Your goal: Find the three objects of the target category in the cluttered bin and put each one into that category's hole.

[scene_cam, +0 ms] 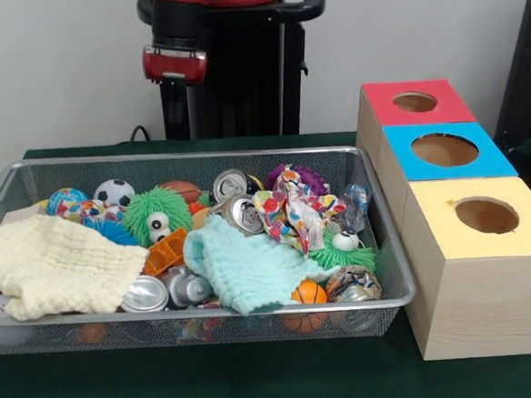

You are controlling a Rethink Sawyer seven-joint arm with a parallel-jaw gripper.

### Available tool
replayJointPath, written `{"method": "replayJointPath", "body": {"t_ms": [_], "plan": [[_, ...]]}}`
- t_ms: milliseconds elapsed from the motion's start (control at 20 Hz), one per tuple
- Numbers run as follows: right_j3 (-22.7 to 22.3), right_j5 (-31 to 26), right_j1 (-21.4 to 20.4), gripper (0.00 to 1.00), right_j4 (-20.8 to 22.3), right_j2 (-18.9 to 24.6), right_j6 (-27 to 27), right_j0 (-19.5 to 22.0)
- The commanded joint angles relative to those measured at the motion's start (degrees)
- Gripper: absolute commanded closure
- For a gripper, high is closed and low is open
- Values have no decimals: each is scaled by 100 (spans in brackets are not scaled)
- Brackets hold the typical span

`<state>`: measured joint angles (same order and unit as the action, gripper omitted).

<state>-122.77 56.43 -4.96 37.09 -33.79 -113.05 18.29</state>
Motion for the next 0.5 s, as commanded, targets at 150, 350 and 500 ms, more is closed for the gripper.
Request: {"method": "replayJointPath", "body": {"t_ms": [150,350,500], "plan": [[475,-2691,-761,100,1863,903,-991,460],[645,-2784,-688,100,1915,1042,-914,741],[692,-2841,-625,100,1738,1112,-784,908]]}}
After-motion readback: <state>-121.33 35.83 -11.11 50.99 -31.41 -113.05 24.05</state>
